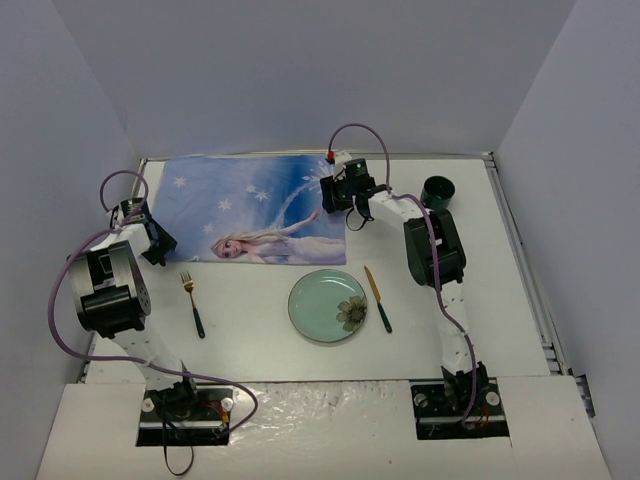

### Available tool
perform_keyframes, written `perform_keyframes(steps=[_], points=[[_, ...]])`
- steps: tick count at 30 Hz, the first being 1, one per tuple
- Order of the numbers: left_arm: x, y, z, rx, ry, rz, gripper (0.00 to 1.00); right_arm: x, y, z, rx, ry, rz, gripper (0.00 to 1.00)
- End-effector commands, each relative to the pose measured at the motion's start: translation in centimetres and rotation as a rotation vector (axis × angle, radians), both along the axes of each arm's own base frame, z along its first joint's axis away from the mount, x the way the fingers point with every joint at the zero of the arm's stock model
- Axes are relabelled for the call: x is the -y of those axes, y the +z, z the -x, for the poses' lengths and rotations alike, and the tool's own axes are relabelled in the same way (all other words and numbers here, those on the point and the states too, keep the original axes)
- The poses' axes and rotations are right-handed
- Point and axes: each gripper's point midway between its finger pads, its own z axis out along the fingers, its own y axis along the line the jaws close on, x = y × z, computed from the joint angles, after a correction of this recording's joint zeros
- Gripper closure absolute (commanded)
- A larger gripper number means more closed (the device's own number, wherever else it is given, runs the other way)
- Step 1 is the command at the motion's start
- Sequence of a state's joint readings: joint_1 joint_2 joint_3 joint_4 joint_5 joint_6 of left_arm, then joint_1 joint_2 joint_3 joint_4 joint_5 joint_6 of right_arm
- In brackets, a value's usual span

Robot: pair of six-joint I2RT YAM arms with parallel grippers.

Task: Set the dinner table for one person

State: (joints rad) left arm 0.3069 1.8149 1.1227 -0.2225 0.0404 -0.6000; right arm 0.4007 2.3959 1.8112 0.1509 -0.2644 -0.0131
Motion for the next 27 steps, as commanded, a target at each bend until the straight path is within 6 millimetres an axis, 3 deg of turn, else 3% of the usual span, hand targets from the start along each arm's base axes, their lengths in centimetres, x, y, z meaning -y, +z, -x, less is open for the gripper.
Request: perform_keyframes(steps=[1,9,18,27], points=[[-0.2,-2.4,4.1,-0.146,0.095,-0.01,0.68,-0.1,1.5,-0.8,0.076,-0.025,-0.009,0.48],[-0.4,-3.2,6.3,-0.226,0.13,-0.018,0.69,0.8,2.2,-0.3,0.088,-0.053,0.001,0.48],[0.1,-3.1,7.3,-0.228,0.15,0.009,0.7,1.6,3.1,0.6,0.092,-0.07,0.004,0.48],[0.6,-3.6,8.6,-0.253,0.178,0.029,0.7,1.7,4.0,-0.5,0.116,-0.066,-0.001,0.46]])
